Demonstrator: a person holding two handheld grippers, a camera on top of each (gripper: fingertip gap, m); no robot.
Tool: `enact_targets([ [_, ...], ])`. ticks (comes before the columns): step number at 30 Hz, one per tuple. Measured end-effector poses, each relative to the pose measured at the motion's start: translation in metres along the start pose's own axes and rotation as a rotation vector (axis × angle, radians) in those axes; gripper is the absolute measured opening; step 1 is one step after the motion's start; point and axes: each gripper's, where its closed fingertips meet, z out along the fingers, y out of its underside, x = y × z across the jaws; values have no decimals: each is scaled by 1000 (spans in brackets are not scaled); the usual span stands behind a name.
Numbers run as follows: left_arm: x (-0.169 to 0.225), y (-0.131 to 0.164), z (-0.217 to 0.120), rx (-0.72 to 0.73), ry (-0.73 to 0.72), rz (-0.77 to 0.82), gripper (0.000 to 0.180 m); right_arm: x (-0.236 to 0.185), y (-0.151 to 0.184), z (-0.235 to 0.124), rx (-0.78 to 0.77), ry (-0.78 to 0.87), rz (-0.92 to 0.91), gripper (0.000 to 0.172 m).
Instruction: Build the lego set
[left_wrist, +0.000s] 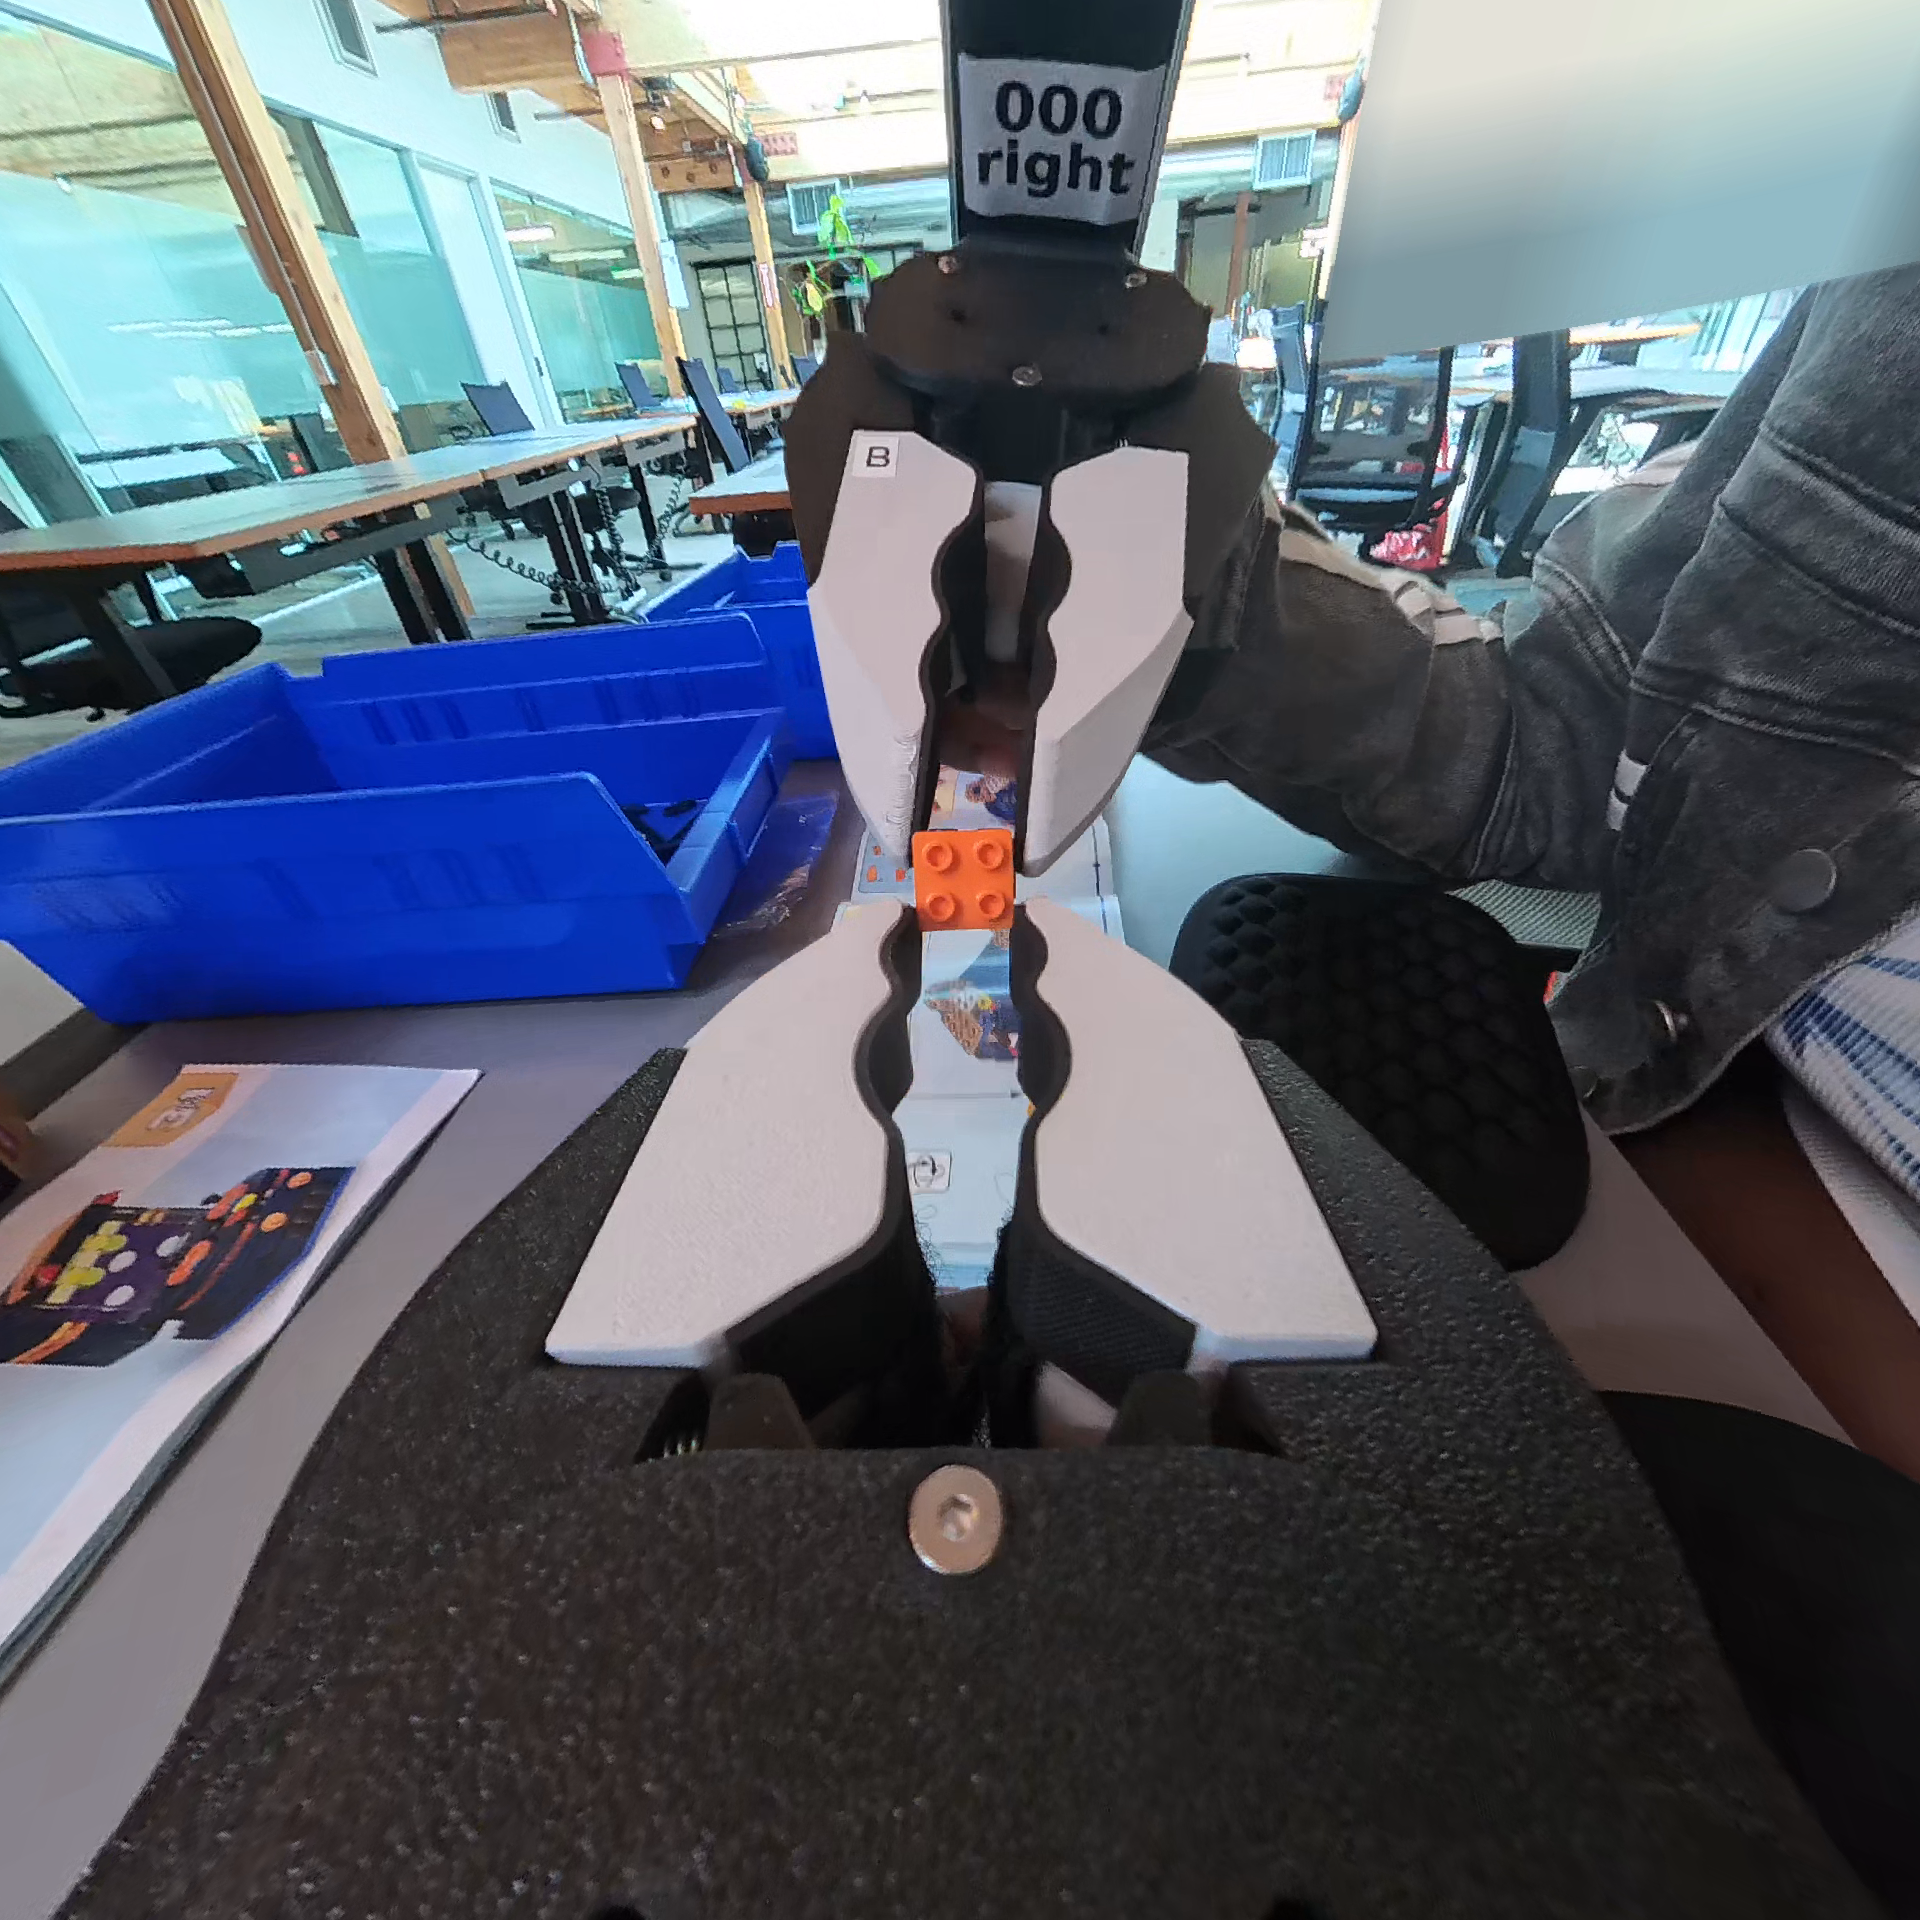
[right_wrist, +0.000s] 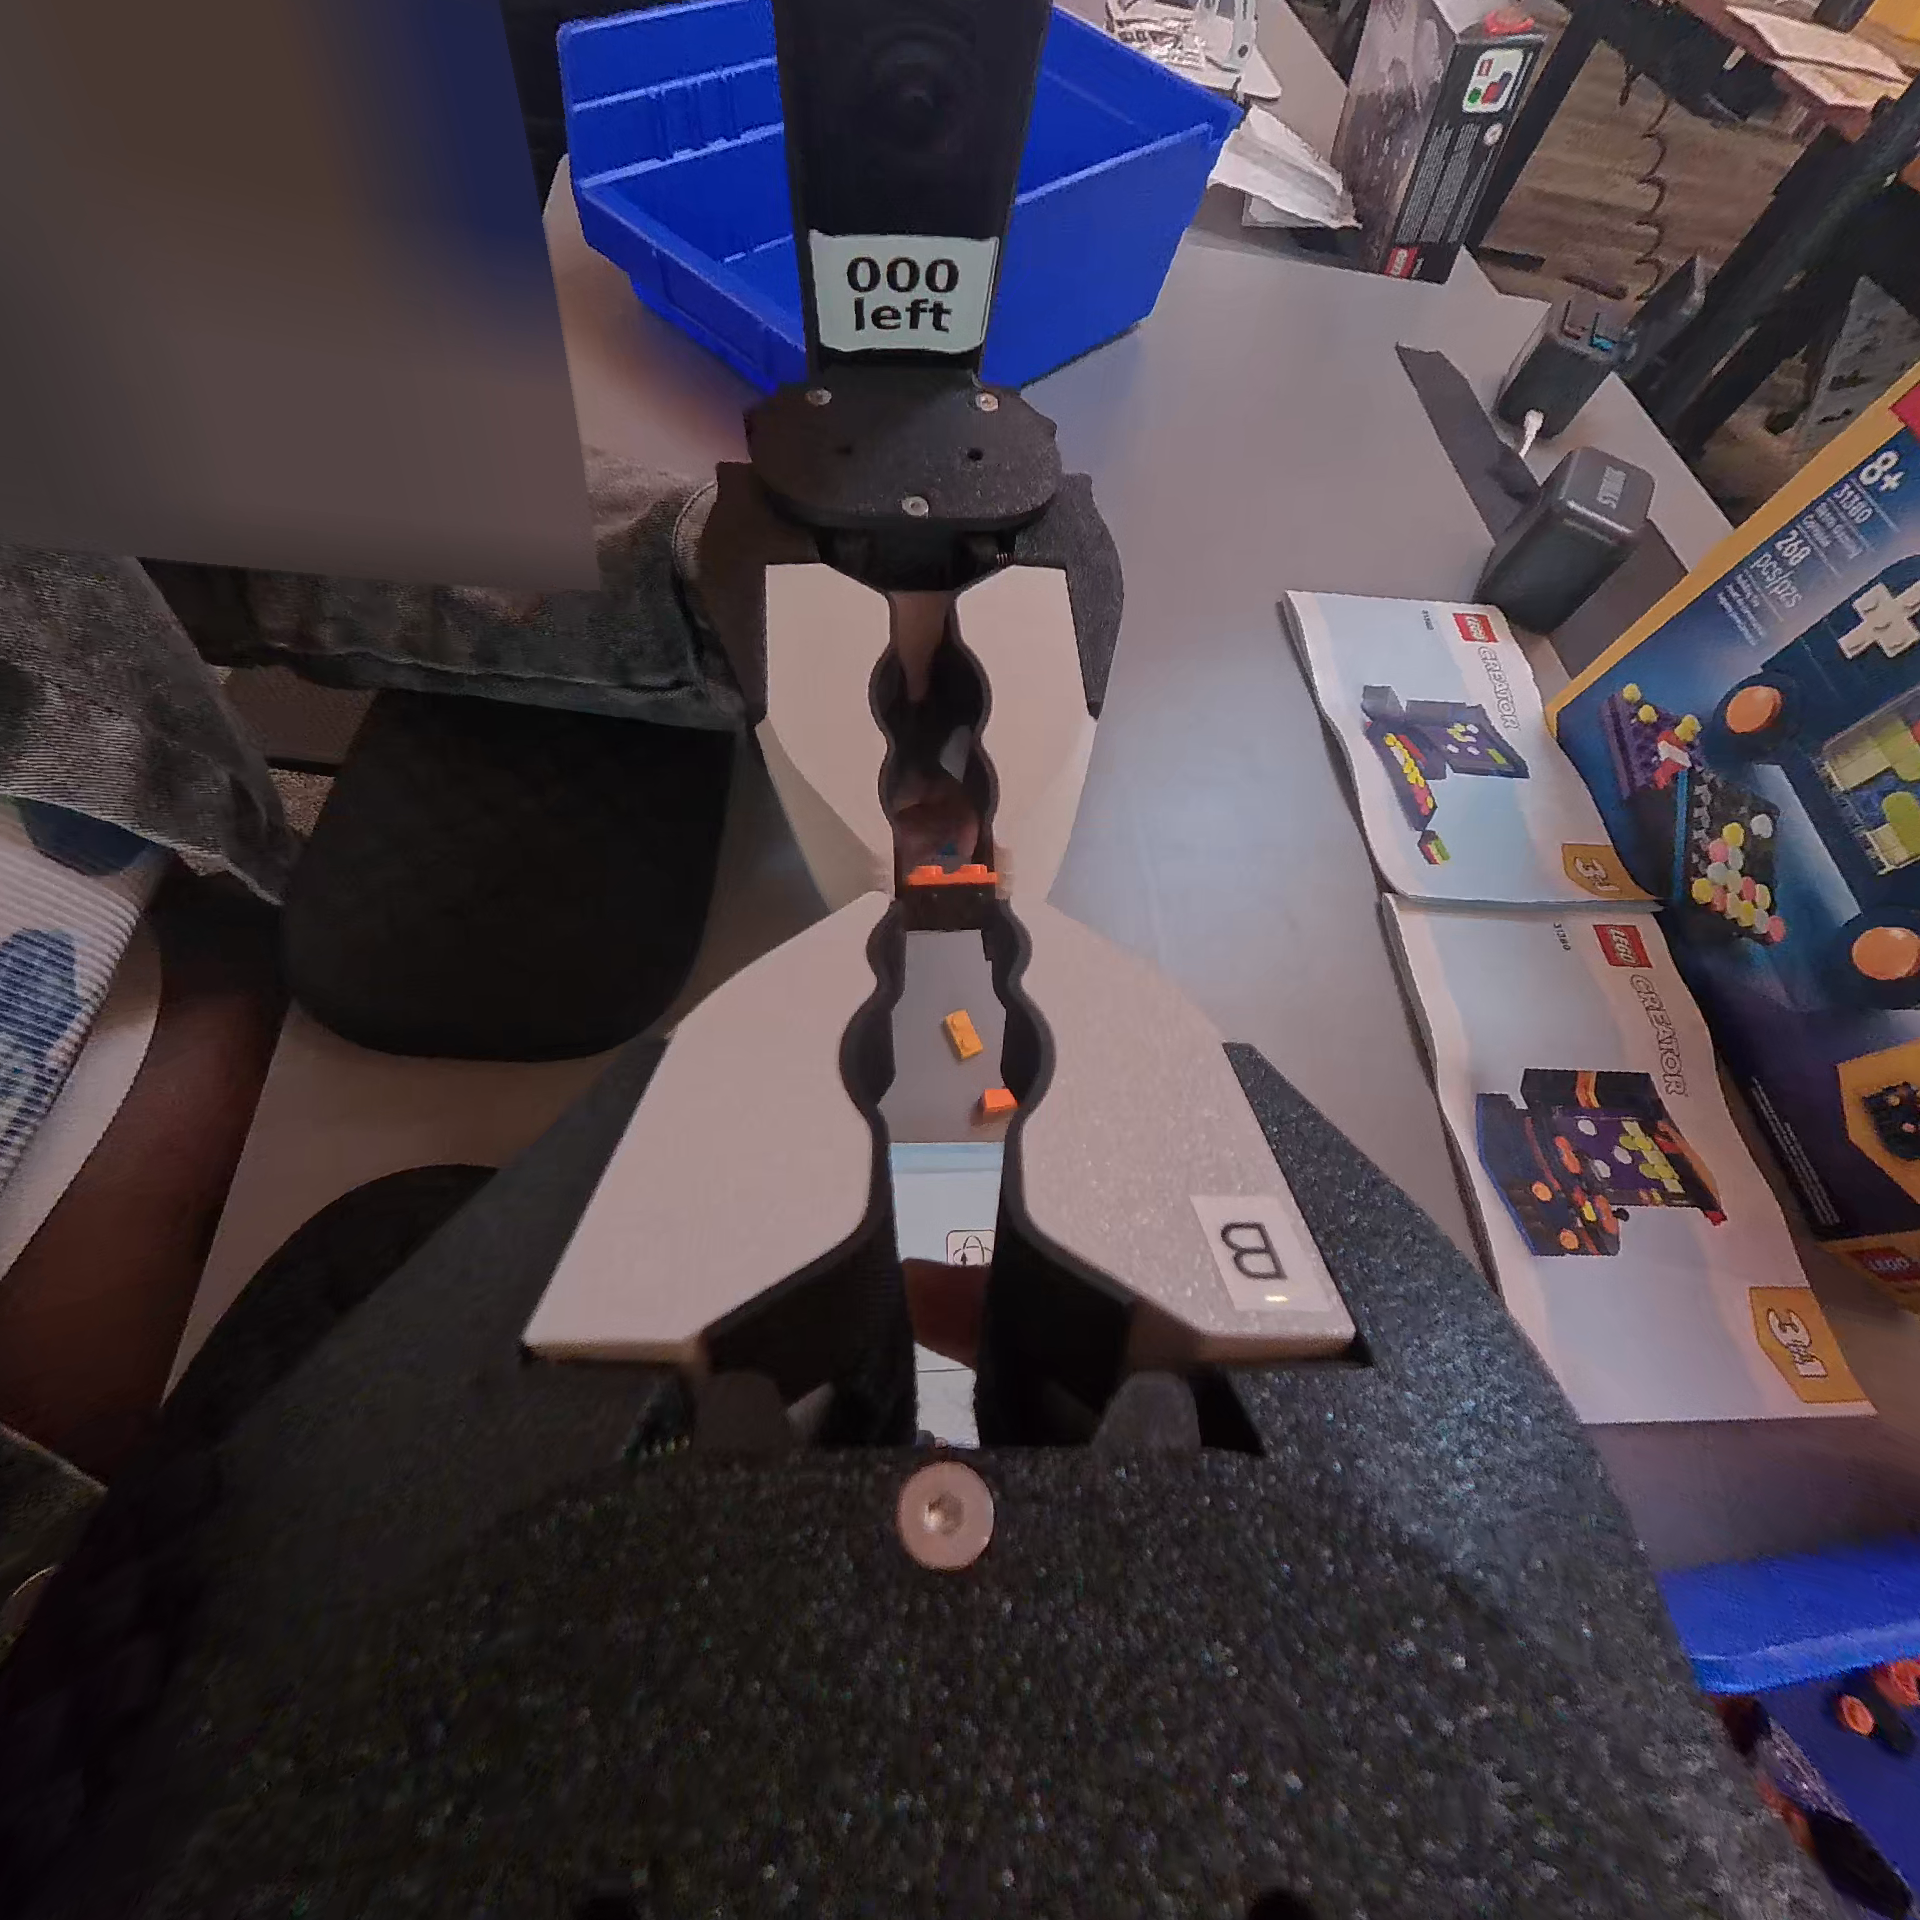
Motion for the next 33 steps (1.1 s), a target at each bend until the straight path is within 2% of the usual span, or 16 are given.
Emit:
enact_targets([
  [8, -2, 7, 0, -41, -9, 10, 15, 1, 7, 4, -23, 9, 13, 16],
  [11, 0, -3, -2, 26, 1, -15, 15, 0, -4, 1, 49, -4, 41, 16],
  [14, -4, 2, -2, -21, -24, -7, 15, 3, 1, 4, 1, 21, 4, 16],
  [16, -5, -13, -5, 80, -6, -93, 15, 6, -15, -1, 91, 53, -88, 17],
  [17, -3, -28, -9, 175, 31, -162, 16, 4, -30, -7, 192, 60, -160, 20],
  [18, -3, -42, -15, 275, 70, -246, 16, 2, -44, -16, 296, 73, -226, 30],
  [20, -5, -61, -30, 448, 167, -416, 15, -4, -63, -32, 474, 130, -345, 33],
  [21, -7, -66, -34, 513, 205, -482, 15, -3, -66, -34, 503, 179, -400, 33],
  [22, -6, -70, -37, 565, 243, -520, 15, -6, -65, -30, 492, 195, -443, 29],
  [23, -5, -68, -34, 557, 256, -540, 15, -7, -62, -22, 469, 185, -440, 24],
  [25, -4, -58, -24, 475, 229, -511, 15, 1, -45, -9, 392, 163, -403, 26],
  [27, -8, -57, -27, 460, 181, -477, 15, 14, -29, -15, 381, 162, -356, 19],
  [31, -19, -59, -36, 464, 89, -421, 15, 18, 24, -12, 174, -2, -173, 10],
  [33, -25, -56, -37, 455, 44, -402, 15, 8, 36, 1, 117, -57, -165, 12],
])
